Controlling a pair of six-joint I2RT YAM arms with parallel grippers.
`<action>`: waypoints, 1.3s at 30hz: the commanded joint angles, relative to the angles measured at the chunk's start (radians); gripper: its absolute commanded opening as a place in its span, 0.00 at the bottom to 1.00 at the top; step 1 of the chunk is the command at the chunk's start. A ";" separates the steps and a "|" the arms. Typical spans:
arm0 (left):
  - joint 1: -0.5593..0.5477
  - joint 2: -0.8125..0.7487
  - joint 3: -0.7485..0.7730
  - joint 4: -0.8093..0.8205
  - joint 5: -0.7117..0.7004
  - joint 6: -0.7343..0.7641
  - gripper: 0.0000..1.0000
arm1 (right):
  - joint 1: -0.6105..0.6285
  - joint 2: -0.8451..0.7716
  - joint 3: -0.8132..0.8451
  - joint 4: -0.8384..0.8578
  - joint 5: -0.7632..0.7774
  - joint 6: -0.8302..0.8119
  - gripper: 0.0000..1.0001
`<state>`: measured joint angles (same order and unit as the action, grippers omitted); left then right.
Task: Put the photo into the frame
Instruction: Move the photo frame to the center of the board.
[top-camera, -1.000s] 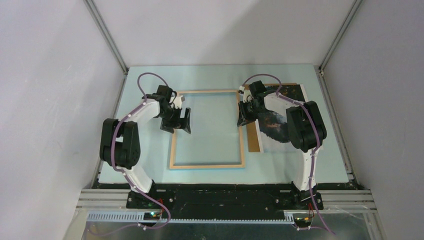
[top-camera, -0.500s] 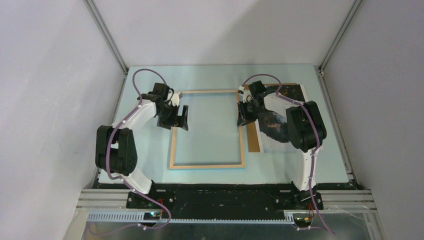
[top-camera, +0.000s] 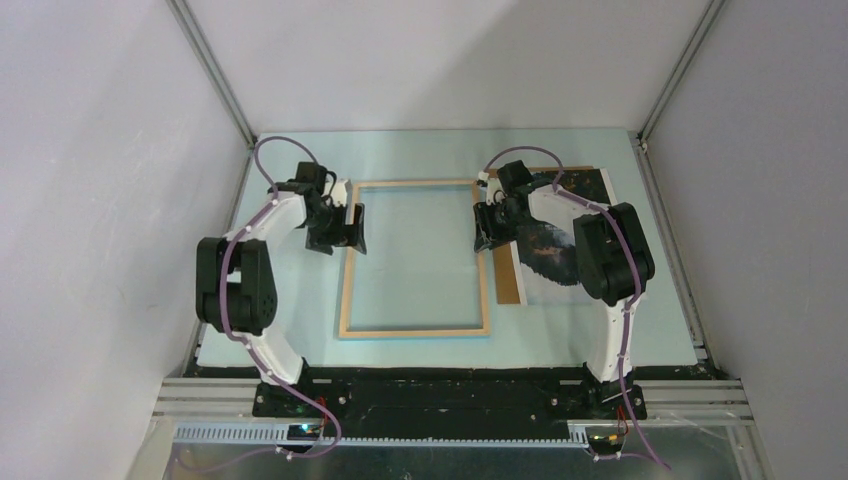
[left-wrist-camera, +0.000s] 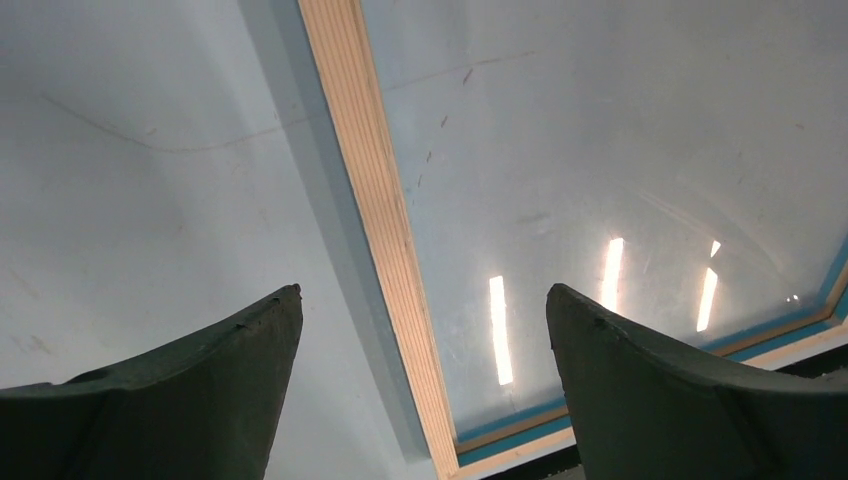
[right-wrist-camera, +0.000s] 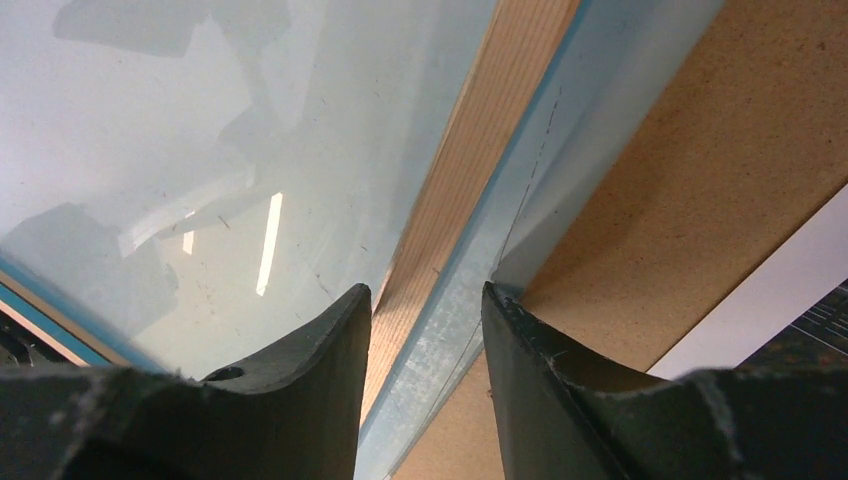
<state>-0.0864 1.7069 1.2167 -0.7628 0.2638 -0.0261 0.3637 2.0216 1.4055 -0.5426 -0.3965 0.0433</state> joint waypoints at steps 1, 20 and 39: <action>0.003 0.043 0.053 0.036 0.010 0.001 0.96 | 0.008 -0.031 0.001 -0.009 0.008 -0.016 0.49; 0.049 0.157 0.067 0.063 0.109 -0.008 0.60 | 0.055 0.048 0.055 0.031 -0.118 0.037 0.47; 0.135 0.224 0.164 0.063 0.122 -0.028 0.59 | 0.075 0.122 0.206 0.013 -0.133 0.041 0.50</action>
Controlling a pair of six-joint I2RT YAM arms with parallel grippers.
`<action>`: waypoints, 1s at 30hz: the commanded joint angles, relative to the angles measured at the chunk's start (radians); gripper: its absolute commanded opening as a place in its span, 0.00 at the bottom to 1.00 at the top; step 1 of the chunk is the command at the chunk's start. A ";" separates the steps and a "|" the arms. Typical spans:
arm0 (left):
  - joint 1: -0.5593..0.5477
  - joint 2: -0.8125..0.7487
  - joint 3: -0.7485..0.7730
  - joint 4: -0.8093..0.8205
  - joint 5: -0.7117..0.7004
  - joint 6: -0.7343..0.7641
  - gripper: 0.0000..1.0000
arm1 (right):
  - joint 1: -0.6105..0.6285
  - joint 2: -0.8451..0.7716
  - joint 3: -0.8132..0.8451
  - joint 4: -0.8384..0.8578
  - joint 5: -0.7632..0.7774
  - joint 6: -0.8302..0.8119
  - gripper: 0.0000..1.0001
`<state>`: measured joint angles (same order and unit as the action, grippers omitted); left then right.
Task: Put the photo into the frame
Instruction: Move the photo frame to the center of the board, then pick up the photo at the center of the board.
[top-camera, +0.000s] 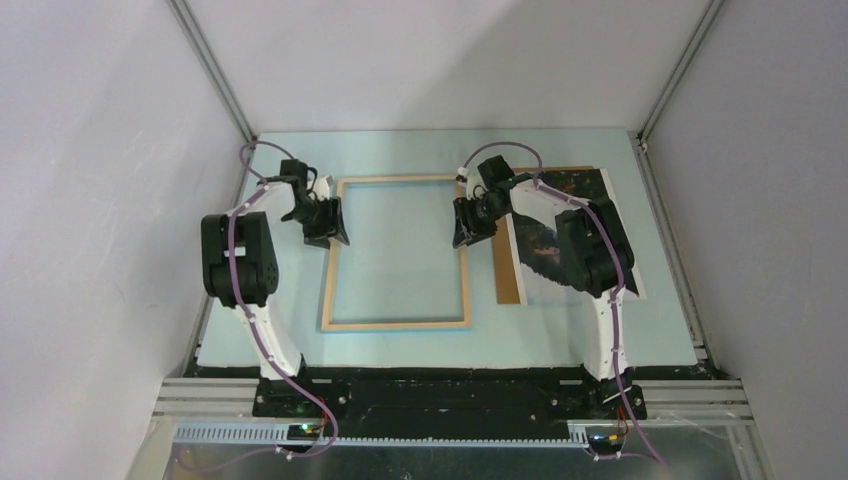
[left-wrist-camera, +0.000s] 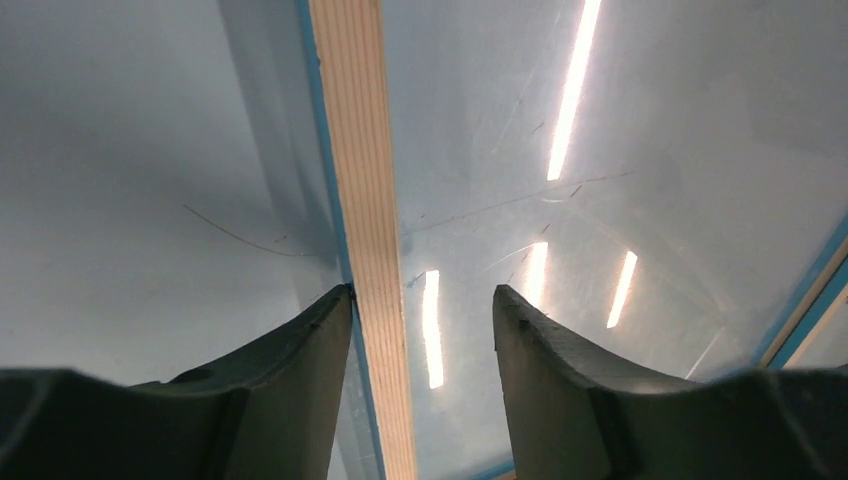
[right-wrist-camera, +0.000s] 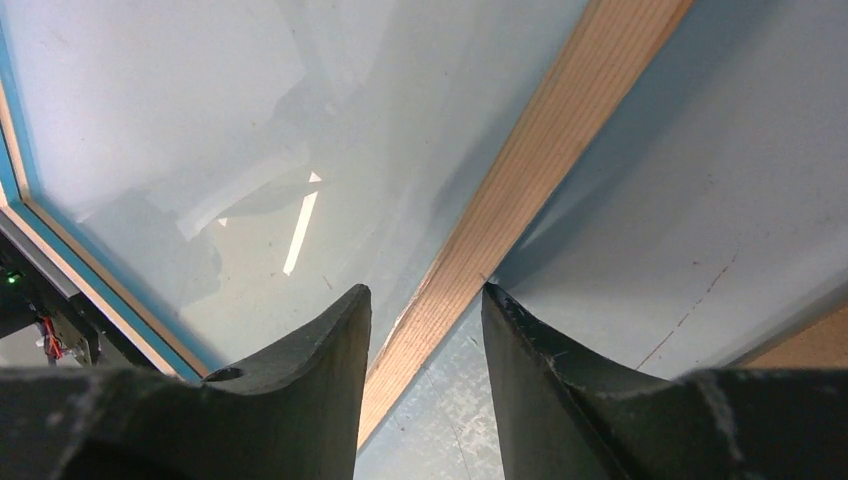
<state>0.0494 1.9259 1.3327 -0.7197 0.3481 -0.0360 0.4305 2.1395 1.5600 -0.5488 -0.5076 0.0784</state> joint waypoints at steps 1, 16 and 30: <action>-0.001 0.004 0.049 0.019 0.032 -0.019 0.64 | 0.001 0.001 0.051 0.016 -0.018 0.006 0.50; 0.015 -0.210 0.064 0.028 -0.120 -0.021 0.96 | -0.136 -0.289 -0.022 -0.053 0.134 -0.075 0.87; -0.155 -0.409 0.131 0.071 0.021 -0.055 0.99 | -0.351 -0.541 -0.241 -0.037 0.288 -0.192 0.87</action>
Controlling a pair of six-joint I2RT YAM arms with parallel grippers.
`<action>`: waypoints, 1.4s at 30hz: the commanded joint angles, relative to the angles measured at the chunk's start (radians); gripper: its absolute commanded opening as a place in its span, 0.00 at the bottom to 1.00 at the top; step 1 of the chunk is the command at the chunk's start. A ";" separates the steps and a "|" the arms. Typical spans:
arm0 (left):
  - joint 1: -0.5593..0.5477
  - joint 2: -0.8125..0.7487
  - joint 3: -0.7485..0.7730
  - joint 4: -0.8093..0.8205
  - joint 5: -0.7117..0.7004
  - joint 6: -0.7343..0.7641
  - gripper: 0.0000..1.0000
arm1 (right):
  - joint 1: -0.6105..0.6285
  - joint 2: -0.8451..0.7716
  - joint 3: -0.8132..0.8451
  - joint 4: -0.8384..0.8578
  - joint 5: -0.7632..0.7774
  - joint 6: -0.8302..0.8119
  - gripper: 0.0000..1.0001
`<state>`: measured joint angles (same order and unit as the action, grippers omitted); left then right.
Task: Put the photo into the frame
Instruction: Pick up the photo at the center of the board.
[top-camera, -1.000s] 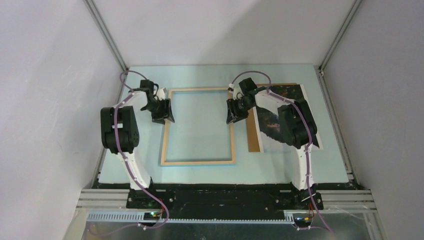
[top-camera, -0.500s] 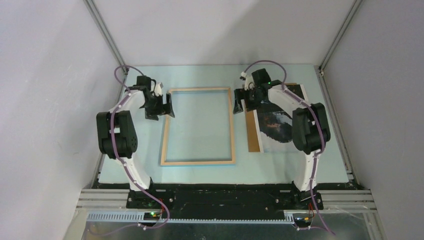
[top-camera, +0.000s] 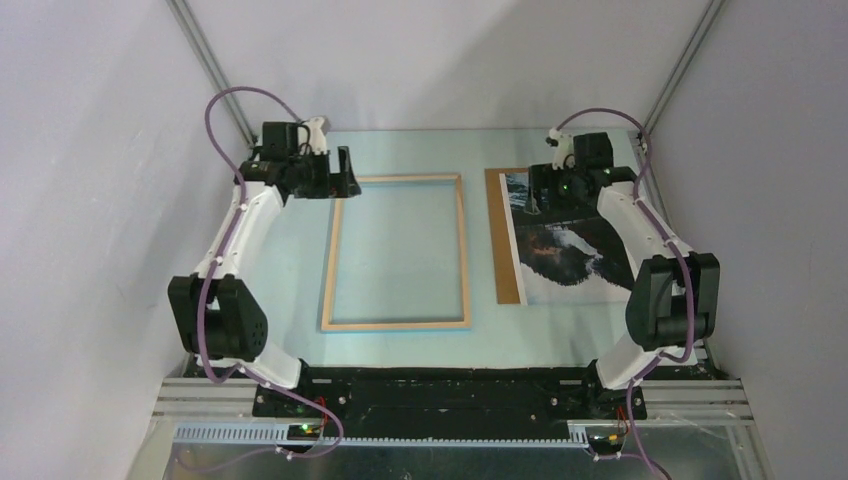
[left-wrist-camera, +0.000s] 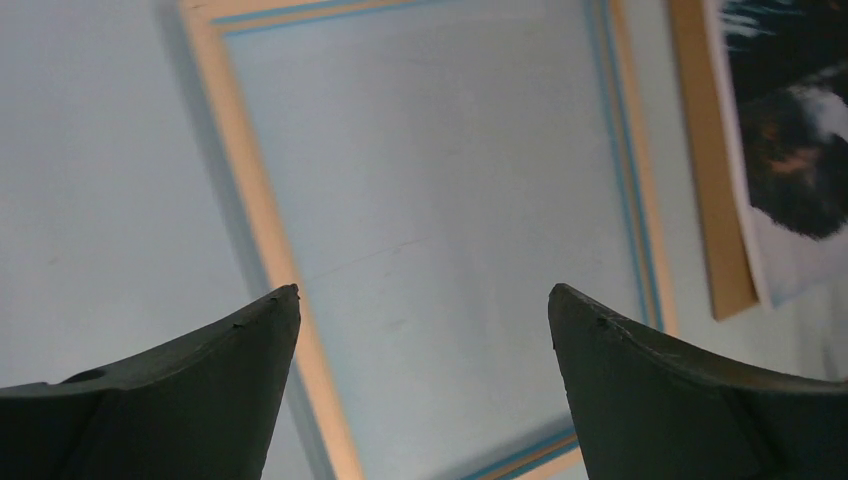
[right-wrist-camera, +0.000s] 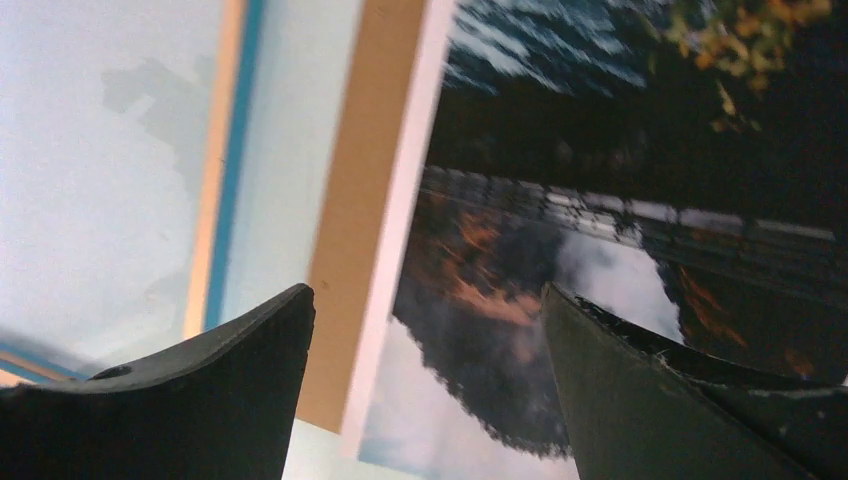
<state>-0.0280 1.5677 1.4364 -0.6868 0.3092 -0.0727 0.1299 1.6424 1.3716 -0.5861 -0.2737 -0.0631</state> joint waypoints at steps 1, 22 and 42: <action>-0.108 -0.055 0.026 0.042 0.066 -0.021 0.99 | -0.073 -0.051 -0.071 -0.005 0.055 -0.056 0.87; -0.383 0.084 0.055 0.067 0.053 -0.019 0.99 | -0.075 -0.121 -0.372 -0.008 0.121 -0.287 0.87; -0.408 0.112 0.021 0.066 0.018 -0.015 0.99 | 0.266 -0.149 -0.480 -0.036 0.189 -0.285 0.86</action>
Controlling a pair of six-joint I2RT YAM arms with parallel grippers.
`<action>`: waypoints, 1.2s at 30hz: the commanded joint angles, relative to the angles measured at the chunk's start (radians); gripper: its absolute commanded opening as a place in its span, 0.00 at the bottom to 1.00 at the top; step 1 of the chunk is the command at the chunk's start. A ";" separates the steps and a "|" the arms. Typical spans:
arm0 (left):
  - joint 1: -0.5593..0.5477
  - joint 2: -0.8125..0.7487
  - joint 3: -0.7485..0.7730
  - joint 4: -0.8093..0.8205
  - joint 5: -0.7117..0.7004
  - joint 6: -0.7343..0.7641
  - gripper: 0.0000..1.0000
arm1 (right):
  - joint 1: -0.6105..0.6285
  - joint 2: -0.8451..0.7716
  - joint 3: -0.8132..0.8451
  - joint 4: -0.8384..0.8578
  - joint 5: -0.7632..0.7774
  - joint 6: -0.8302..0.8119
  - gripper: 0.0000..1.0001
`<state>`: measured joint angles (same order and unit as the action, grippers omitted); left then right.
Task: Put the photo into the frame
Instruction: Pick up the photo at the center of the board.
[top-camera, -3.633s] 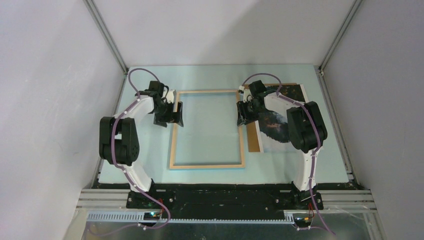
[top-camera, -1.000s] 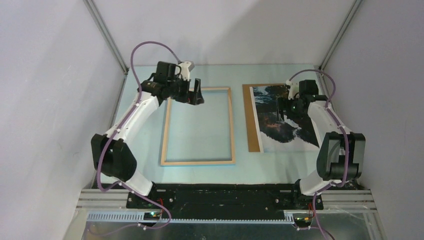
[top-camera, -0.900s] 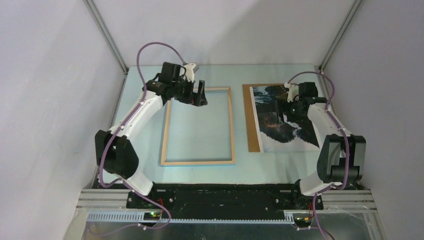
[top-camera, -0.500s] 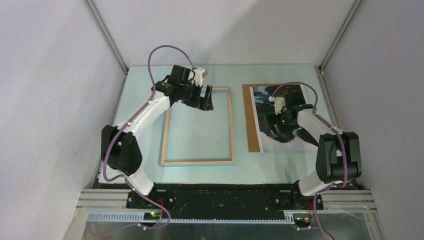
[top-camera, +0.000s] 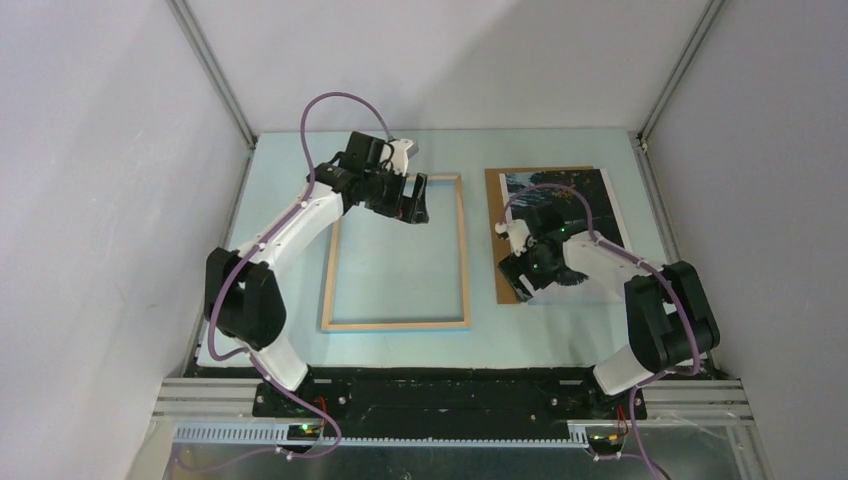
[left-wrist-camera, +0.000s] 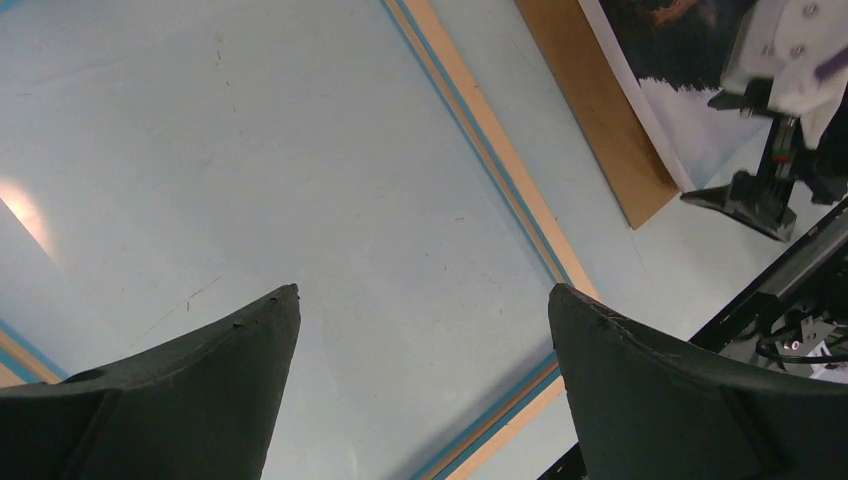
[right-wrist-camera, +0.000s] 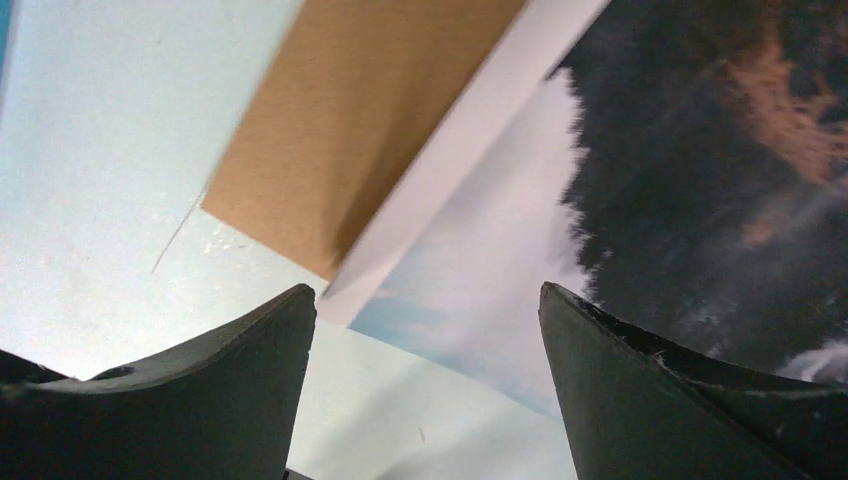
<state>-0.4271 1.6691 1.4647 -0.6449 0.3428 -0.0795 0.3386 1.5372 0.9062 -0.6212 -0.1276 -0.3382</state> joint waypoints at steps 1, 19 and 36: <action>-0.009 0.013 -0.008 0.024 -0.016 -0.008 0.99 | 0.066 -0.045 -0.021 0.000 0.046 -0.010 0.86; -0.019 0.026 -0.016 0.025 -0.033 0.003 0.99 | 0.127 -0.029 -0.049 0.009 0.096 -0.056 0.45; -0.027 0.151 0.060 0.027 0.077 -0.062 0.99 | 0.149 -0.078 -0.014 -0.003 0.127 -0.031 0.00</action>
<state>-0.4427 1.7760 1.4631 -0.6460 0.3458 -0.0982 0.4763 1.5005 0.8631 -0.6216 -0.0235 -0.3923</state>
